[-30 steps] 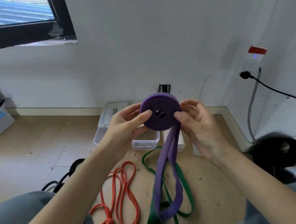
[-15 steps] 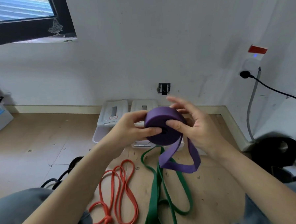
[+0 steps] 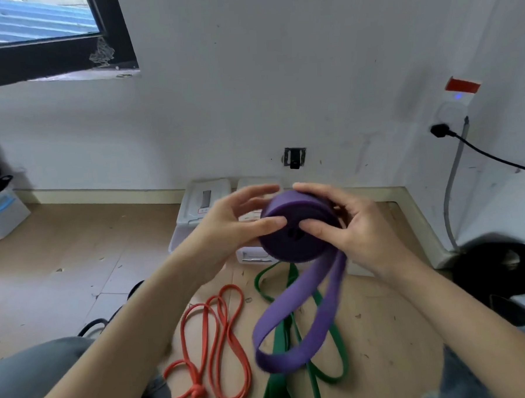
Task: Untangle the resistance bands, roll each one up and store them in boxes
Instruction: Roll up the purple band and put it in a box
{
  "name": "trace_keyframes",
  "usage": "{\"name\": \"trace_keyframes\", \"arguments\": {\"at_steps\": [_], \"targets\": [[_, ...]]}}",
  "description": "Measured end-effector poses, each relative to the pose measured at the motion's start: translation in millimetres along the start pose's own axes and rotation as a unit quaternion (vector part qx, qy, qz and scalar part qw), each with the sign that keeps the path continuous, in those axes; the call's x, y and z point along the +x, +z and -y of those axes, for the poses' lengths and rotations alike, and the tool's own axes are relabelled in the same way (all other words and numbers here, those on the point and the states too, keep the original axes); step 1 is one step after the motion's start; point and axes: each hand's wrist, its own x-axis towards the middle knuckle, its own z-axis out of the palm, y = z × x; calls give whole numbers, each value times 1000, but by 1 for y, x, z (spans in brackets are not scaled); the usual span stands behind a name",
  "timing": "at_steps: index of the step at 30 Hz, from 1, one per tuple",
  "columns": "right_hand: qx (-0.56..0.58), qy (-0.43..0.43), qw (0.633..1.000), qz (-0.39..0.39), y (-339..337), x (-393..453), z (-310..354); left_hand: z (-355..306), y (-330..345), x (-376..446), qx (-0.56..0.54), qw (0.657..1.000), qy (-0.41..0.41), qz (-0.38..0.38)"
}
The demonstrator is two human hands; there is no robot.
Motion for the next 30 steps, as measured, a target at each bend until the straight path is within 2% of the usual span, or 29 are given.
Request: {"name": "trace_keyframes", "arguments": {"at_steps": [2, 4, 6, 8, 10, 12, 15, 19, 21, 23, 27, 30], "targets": [[-30, -13, 999, 24, 2, -3, 0, 1, 1, -2, 64, 998, 3, 26], [12, 12, 999, 29, 1, -3, 0, 1, 0, -4, 70, 997, 11, 22], [97, 60, 993, 10, -3, 1, -1, 0, -3, -4, 23, 999, 23, -15], [149, 98, 984, -17, -4, 3, -5, -1, -6, -3, -68, 996, 18, -50], [166, 110, 979, -38, 2, 2, -10, 3, -4, -2, -147, 987, 3, -67], [150, 96, 982, -61, 9, 0, -14, 8, 1, -1, -176, 981, -13, -82], [131, 83, 985, -74, 8, 1, -17, 10, 0, 0, -101, 992, -10, -74], [109, 56, 992, -1, -8, 5, -6, 7, -9, 0, 76, 997, -17, 9], [93, 43, 994, 47, -9, 3, -2, 9, -7, -2, 99, 993, 2, 65], [83, 43, 994, 63, -5, 0, -2, 11, -4, -4, 94, 992, 15, 88], [114, 77, 990, 35, -2, 0, -8, 16, -3, -5, 13, 1000, 1, 12], [127, 119, 985, 15, 3, 1, -16, 17, -3, 1, -102, 993, -23, -62]]}}
